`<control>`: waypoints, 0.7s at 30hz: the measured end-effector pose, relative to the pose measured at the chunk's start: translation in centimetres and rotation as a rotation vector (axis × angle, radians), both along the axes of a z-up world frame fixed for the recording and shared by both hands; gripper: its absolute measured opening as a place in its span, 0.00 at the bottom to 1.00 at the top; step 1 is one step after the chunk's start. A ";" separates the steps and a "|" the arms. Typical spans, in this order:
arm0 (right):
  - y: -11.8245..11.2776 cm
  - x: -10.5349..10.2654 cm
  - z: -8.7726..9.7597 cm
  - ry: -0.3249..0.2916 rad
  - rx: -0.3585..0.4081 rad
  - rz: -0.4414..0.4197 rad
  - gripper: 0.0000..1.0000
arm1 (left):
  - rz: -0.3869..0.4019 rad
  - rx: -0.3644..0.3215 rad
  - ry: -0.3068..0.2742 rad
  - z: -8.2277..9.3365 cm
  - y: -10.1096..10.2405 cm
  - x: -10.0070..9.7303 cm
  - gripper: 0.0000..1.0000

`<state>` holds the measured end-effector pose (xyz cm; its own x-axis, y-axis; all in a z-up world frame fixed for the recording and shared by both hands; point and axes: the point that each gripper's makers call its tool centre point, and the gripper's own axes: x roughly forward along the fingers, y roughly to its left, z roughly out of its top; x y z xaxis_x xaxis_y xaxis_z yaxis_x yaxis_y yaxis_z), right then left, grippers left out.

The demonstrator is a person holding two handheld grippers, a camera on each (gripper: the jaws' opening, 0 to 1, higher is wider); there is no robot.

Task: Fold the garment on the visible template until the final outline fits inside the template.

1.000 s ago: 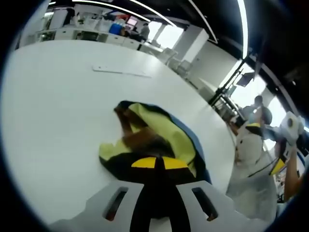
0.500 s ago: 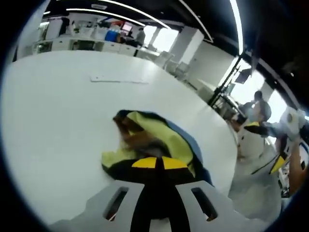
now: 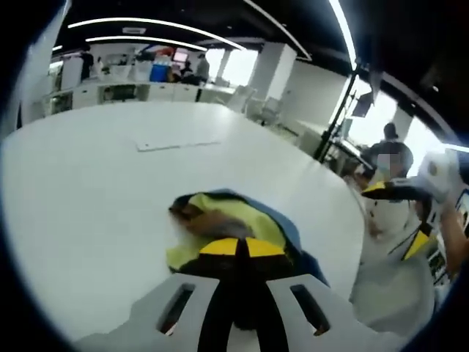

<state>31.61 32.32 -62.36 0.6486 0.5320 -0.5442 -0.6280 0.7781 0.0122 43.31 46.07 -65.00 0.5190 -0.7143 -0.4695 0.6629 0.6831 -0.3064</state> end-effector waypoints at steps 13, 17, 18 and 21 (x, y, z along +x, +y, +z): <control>1.0 0.3 0.5 -0.013 -0.006 0.035 0.86 | -0.031 -0.017 -0.047 2.7 0.6 -1.1 0.00; 1.2 0.3 0.8 -0.018 -0.009 0.039 0.87 | -0.034 -0.011 -0.065 3.4 1.0 -1.3 0.00; 1.2 0.3 0.8 -0.020 -0.010 0.040 0.87 | -0.036 -0.014 -0.070 3.6 1.0 -1.4 0.00; 1.2 0.4 1.0 -0.027 -0.014 0.039 0.88 | -0.074 -0.044 -0.077 4.3 0.7 -2.2 0.00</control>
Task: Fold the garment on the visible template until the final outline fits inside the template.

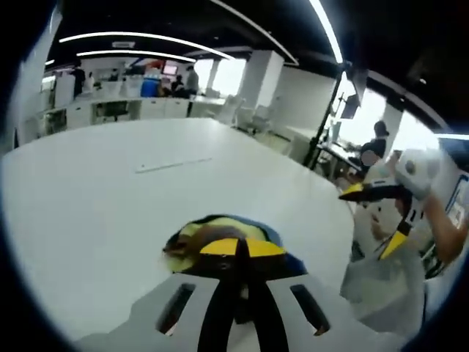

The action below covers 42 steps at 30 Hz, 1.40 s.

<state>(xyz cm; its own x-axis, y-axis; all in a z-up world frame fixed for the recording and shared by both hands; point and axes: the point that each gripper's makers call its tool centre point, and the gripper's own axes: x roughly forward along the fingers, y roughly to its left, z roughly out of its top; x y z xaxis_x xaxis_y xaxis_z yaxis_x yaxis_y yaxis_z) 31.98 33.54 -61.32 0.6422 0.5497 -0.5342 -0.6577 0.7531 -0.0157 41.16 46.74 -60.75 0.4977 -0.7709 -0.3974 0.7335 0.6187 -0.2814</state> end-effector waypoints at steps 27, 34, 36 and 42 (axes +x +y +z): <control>-0.4 -0.2 0.7 -0.018 -0.021 -0.005 0.87 | -0.205 -0.033 -0.027 3.0 -0.5 -4.7 0.00; -0.7 -0.2 0.9 -0.025 -0.028 -0.010 0.86 | -0.269 -0.018 -0.021 2.9 -1.4 -6.6 0.00; -0.8 -0.1 1.1 -0.031 -0.036 -0.001 0.85 | -0.282 -0.016 -0.023 2.8 -1.7 -7.2 0.00; -0.8 1.0 2.2 -0.063 -0.049 0.030 0.82 | -0.295 -0.030 -0.023 2.9 -2.2 -8.3 0.00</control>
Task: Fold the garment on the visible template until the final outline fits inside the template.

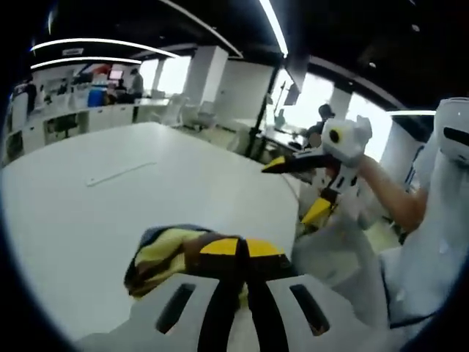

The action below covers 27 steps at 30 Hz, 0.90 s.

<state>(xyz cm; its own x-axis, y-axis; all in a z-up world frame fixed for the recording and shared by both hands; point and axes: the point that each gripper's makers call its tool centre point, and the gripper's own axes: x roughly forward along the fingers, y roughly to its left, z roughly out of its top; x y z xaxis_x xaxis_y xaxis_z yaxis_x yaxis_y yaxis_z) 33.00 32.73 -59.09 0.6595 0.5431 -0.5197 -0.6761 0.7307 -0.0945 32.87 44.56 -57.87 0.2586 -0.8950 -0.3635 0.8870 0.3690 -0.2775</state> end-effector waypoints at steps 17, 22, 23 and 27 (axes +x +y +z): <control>4.7 4.9 0.6 -0.006 0.027 0.180 0.64 | 0.008 -0.021 0.002 0.0 0.0 -0.8 0.00; 5.8 6.3 0.3 0.002 0.022 0.204 0.60 | 0.015 -0.029 0.004 0.1 0.0 -0.9 0.00; 6.0 6.5 0.3 -0.001 0.015 0.210 0.58 | 0.015 -0.029 0.004 0.1 0.0 -1.0 0.00; 6.8 6.9 0.2 0.014 0.010 0.237 0.55 | 0.016 -0.032 0.006 0.1 0.0 -1.2 0.00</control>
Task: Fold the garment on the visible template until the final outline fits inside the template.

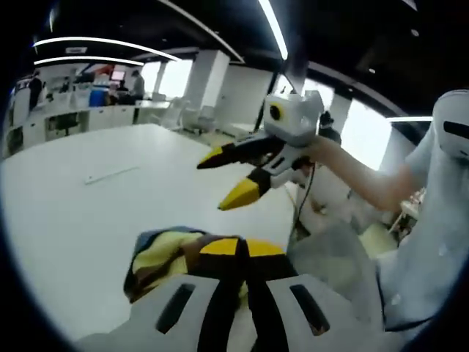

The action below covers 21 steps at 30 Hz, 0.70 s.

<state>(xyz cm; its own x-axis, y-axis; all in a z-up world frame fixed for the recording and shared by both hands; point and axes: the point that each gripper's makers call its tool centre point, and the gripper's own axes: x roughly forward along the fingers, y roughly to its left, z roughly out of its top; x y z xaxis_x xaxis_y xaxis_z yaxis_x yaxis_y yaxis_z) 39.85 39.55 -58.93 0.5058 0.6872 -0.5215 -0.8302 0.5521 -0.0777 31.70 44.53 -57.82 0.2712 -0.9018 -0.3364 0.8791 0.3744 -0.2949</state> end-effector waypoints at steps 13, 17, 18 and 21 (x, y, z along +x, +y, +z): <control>2.2 1.3 -0.8 -0.015 -0.077 0.090 0.43 | 0.020 -0.022 0.004 0.1 -0.1 -0.2 0.00; 3.2 1.9 -0.6 -0.017 -0.066 0.114 0.39 | 0.027 -0.031 0.001 0.3 -0.1 -0.2 0.00; 3.3 1.9 -0.8 -0.012 -0.073 0.116 0.38 | 0.029 -0.033 0.002 0.3 -0.1 -0.2 0.00; 4.1 2.3 -0.8 -0.026 -0.089 0.142 0.33 | 0.032 -0.035 0.000 0.3 0.0 -0.2 0.00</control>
